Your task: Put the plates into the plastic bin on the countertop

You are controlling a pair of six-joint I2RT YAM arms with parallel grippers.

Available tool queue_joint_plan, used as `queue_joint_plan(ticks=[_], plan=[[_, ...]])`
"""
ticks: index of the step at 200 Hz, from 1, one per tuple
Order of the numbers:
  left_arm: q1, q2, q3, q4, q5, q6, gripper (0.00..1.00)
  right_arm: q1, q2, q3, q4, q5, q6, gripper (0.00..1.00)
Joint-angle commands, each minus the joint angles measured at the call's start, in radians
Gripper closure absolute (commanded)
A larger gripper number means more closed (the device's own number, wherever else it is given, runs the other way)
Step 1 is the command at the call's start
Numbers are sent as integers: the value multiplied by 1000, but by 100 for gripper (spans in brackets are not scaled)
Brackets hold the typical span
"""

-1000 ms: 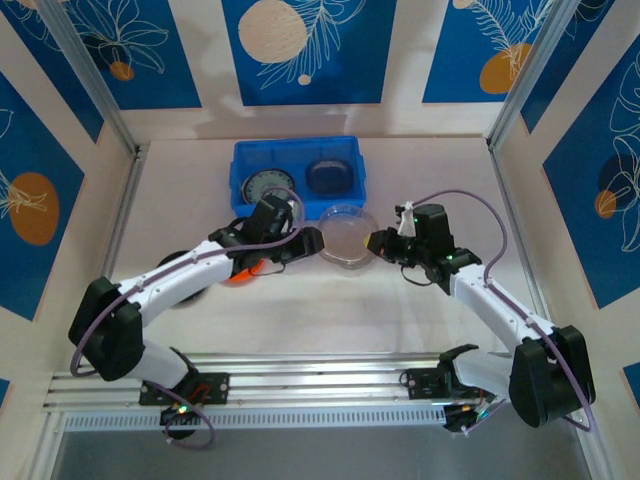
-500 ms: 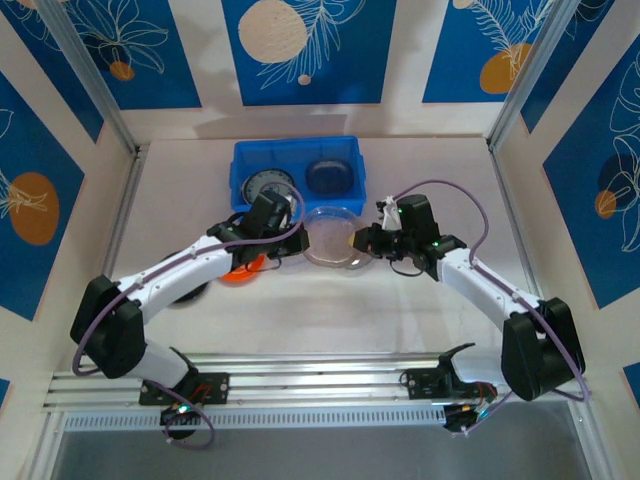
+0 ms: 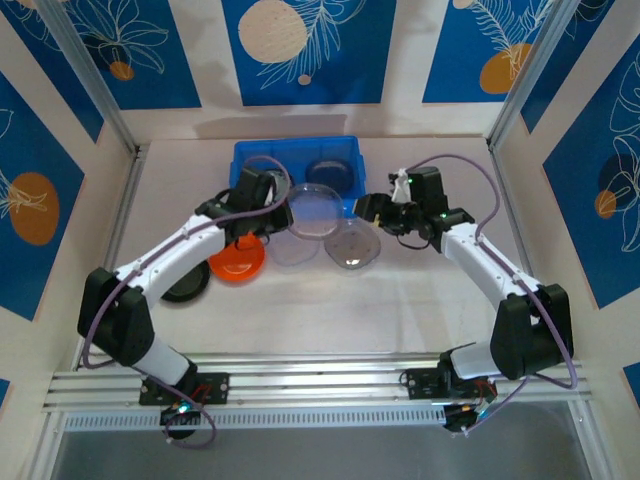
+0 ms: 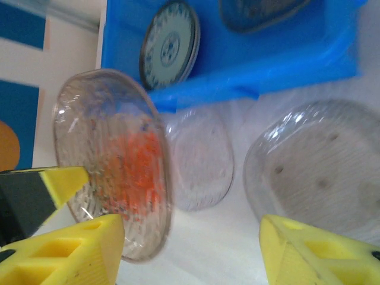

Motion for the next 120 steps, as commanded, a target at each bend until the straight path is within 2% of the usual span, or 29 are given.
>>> queue_joint_plan(ticks=[1,53,120], plan=[[54,64,129,-39,-19,54,100,-47,-32,50,-71,23,-21,38],[105,382,477,-105,16,113,100,-122,-16,124,-128,-8,-7,39],[132,739,787,-75,94,46,100,-187,11,162,-160,-31,-14,40]])
